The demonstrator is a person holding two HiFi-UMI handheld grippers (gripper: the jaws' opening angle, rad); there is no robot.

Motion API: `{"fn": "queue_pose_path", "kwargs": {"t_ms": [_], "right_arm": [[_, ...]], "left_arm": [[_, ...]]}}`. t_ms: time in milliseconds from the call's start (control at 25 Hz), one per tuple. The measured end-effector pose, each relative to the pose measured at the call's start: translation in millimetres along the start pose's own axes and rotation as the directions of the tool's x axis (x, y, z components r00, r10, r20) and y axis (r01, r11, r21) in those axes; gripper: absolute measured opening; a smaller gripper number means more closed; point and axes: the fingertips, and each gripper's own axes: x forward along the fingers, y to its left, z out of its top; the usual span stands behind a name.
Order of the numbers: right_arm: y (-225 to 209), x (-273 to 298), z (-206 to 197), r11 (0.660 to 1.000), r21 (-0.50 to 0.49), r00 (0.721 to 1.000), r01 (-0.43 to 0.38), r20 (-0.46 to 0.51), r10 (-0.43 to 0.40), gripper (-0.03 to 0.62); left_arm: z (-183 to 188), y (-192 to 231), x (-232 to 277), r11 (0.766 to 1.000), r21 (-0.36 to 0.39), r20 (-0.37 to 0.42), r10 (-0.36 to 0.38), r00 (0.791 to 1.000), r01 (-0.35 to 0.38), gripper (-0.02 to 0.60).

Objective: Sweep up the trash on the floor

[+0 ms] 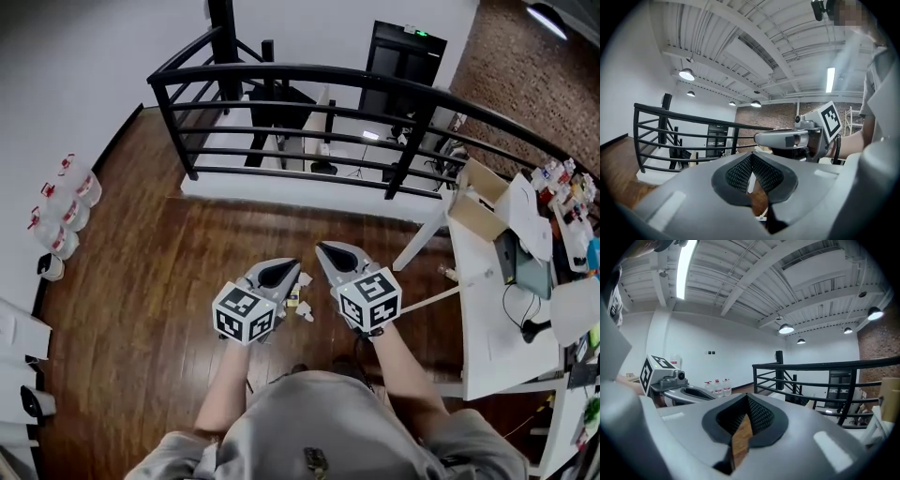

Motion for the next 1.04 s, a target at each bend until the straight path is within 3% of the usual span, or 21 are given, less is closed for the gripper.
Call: {"fn": "queue_pose_path", "kwargs": {"t_ms": [1040], "right_arm": [[-8, 0, 11, 0.999, 0.030, 0.999, -0.021, 0.040, 0.020, 0.000]], "left_arm": [[11, -2, 13, 1.000, 0.019, 0.006, -0.012, 1.000, 0.012, 0.006]]}}
